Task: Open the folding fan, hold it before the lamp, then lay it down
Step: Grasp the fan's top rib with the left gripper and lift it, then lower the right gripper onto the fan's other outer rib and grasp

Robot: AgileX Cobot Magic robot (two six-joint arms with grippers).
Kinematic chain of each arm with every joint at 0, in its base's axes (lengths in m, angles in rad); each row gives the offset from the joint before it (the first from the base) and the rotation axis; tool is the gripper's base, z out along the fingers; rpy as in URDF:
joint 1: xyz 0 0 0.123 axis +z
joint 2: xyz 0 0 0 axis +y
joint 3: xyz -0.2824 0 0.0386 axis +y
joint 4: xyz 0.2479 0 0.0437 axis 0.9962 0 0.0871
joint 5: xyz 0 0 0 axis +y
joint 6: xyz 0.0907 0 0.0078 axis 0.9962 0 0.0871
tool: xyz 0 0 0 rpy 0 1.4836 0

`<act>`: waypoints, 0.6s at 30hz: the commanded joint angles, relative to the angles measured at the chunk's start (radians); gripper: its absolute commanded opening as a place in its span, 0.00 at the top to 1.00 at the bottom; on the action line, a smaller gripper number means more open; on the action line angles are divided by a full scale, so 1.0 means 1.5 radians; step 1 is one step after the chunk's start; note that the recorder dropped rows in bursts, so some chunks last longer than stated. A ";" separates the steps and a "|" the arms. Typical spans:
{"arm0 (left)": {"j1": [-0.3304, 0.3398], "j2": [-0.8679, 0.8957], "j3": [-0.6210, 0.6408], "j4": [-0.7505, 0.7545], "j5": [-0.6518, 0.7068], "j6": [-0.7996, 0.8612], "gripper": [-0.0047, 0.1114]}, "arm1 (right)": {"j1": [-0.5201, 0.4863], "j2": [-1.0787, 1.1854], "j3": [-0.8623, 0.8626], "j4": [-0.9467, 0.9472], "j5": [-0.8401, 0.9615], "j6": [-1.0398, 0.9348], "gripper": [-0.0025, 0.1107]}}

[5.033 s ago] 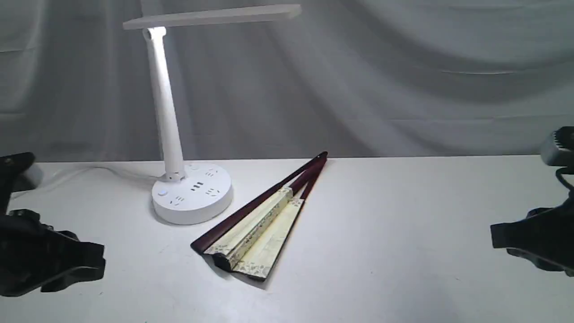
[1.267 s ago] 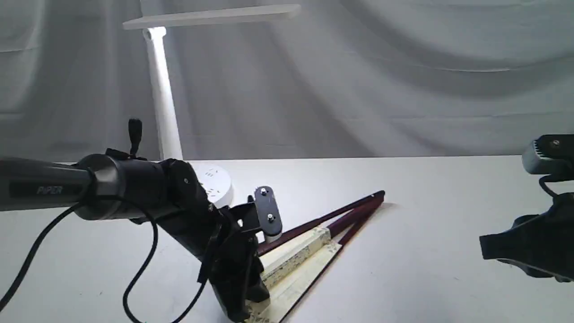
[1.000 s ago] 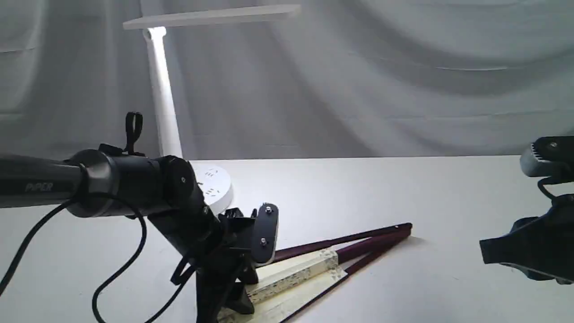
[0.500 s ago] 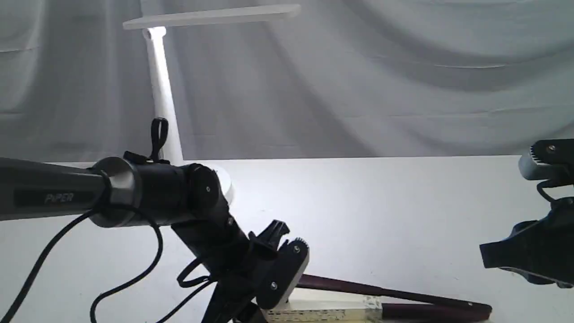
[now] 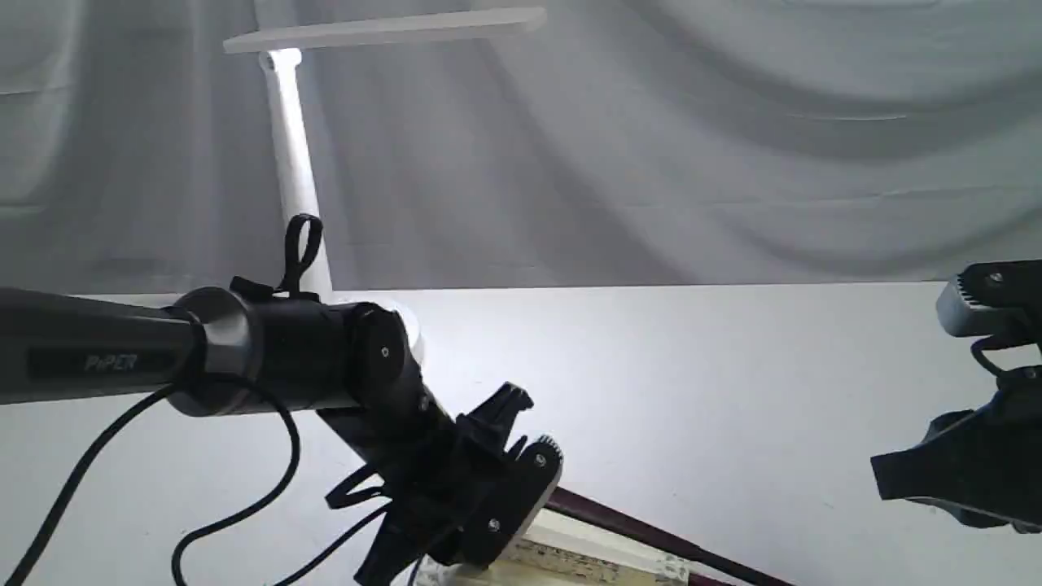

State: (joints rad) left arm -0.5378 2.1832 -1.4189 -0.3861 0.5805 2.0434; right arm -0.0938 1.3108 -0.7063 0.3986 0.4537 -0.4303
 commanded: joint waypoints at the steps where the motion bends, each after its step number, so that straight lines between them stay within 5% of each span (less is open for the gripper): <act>1: -0.001 -0.009 0.004 0.006 -0.069 0.005 0.62 | 0.003 -0.001 -0.004 0.003 0.004 -0.009 0.73; 14: -0.001 -0.015 0.004 -0.159 -0.124 -0.005 0.62 | 0.003 -0.001 -0.004 0.013 0.004 -0.009 0.73; 18: 0.000 -0.026 0.004 -0.215 -0.197 -0.102 0.62 | 0.003 0.000 -0.004 0.039 0.004 -0.009 0.73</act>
State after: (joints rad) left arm -0.5378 2.1705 -1.4153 -0.6564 0.3499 1.9644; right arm -0.0938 1.3108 -0.7063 0.4358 0.4576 -0.4321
